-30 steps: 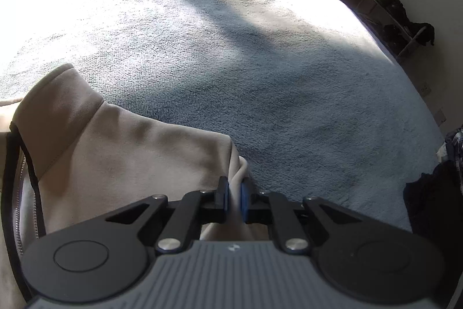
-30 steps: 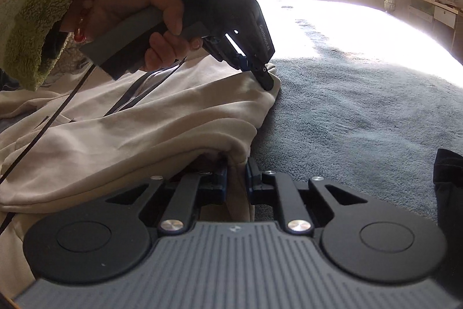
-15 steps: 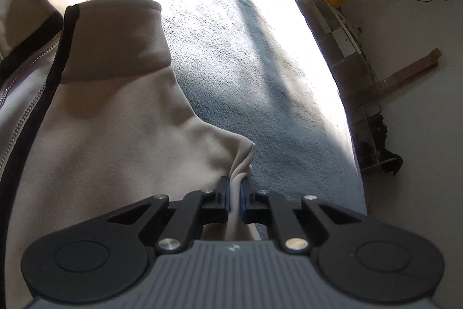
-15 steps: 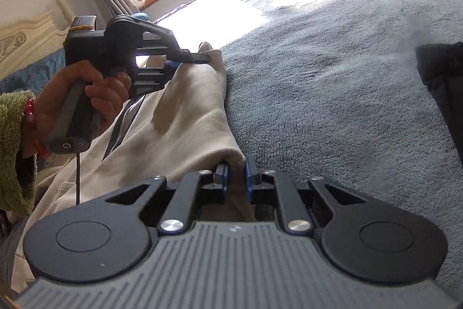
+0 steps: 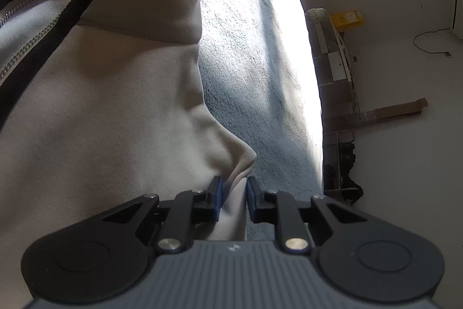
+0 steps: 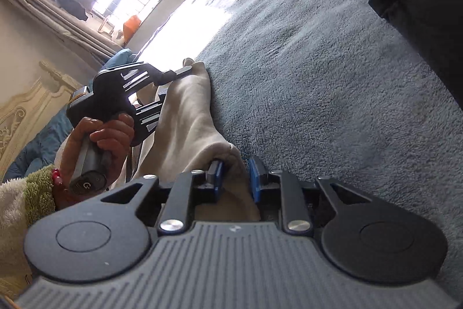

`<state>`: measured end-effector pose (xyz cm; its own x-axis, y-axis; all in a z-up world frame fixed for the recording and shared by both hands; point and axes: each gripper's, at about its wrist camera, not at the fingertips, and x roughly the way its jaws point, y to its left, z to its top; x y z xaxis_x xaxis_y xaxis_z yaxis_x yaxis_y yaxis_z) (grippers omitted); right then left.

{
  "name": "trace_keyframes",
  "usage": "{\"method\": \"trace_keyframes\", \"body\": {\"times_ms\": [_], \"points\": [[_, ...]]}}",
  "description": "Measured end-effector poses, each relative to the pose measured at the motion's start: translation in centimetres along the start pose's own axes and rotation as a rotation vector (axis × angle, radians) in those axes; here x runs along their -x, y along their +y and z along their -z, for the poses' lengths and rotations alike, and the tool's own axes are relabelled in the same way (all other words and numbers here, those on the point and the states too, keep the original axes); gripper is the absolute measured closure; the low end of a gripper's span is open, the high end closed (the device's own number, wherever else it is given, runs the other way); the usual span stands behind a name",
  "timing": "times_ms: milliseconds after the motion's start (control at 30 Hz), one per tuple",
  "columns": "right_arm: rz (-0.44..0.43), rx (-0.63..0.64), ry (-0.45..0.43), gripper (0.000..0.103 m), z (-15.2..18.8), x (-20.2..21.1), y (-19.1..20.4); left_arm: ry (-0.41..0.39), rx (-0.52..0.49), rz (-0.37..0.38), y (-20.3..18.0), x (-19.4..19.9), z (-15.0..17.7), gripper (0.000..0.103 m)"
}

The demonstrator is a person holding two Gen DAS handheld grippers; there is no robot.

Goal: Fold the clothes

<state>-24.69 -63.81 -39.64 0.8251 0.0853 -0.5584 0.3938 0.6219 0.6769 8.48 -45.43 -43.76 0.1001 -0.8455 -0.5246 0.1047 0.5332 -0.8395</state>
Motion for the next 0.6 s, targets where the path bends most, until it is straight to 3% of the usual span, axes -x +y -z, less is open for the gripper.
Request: {"method": "trace_keyframes", "body": {"times_ms": [33, 100, 167, 267, 367, 500, 567, 600], "points": [[0.022, 0.014, -0.004, 0.083, 0.0, 0.5, 0.1, -0.013, 0.002, 0.0, -0.2, 0.3, -0.2, 0.063], [0.055, 0.07, -0.012, 0.081, -0.5, 1.7, 0.5, -0.049, -0.007, -0.009, -0.7, 1.4, -0.6, 0.055], [0.088, 0.144, -0.032, 0.081, -1.3, 2.6, 1.6, -0.097, -0.055, -0.044, -1.9, 3.1, -0.6, 0.055], [0.093, 0.263, -0.057, 0.081, -2.6, 2.7, 3.9, -0.13, -0.216, -0.078, -4.7, 5.8, 0.4, 0.056], [0.062, 0.383, -0.046, 0.083, -3.6, 0.8, 6.5, -0.043, -0.392, -0.067, -7.2, 6.1, 2.7, 0.06], [0.073, 0.506, 0.005, 0.088, -2.2, -1.7, 8.6, 0.136, -0.548, -0.092, -7.2, 2.6, 6.4, 0.07], [0.101, 0.504, 0.026, 0.09, -1.3, -2.1, 7.9, 0.147, -0.592, -0.162, -5.7, 1.0, 7.4, 0.073], [0.115, 0.504, 0.037, 0.093, -0.8, -2.4, 7.5, 0.136, -0.579, -0.18, -4.9, 0.4, 7.2, 0.082]]}}
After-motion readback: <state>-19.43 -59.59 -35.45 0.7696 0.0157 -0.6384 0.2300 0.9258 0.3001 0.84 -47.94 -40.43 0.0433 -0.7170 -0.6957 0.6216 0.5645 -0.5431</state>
